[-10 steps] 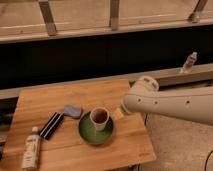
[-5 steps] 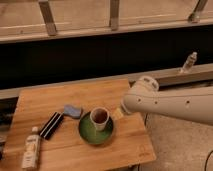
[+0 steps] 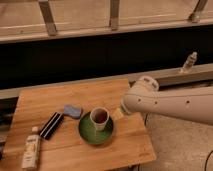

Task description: Move the arm in a circular motion

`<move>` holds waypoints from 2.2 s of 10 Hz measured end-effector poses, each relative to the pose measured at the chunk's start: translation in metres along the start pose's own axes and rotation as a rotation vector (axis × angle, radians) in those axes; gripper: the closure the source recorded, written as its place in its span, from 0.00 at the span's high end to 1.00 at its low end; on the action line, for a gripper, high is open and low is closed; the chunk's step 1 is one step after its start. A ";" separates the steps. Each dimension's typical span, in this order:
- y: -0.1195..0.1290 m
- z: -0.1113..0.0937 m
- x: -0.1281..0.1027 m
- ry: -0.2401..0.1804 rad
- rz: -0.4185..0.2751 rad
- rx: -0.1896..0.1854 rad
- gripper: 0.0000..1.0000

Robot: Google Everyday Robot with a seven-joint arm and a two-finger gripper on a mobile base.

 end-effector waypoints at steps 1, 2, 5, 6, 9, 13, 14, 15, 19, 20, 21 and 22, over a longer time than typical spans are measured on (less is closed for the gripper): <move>0.000 0.000 0.000 0.000 0.000 0.000 0.80; 0.000 0.000 0.000 0.000 0.000 0.000 0.80; 0.000 0.000 0.000 -0.003 -0.001 0.001 0.80; -0.002 -0.002 -0.001 -0.018 0.001 0.008 0.80; -0.031 -0.008 -0.032 -0.097 -0.010 0.039 0.80; -0.026 -0.002 -0.116 -0.157 -0.118 0.054 0.80; -0.012 0.001 -0.144 -0.173 -0.165 0.044 0.80; -0.001 0.003 -0.161 -0.183 -0.199 0.037 0.80; 0.079 -0.001 -0.221 -0.240 -0.378 -0.039 0.80; 0.106 -0.004 -0.220 -0.241 -0.420 -0.064 0.80; 0.131 -0.007 -0.213 -0.235 -0.457 -0.087 0.80; 0.151 -0.011 -0.203 -0.227 -0.481 -0.106 0.80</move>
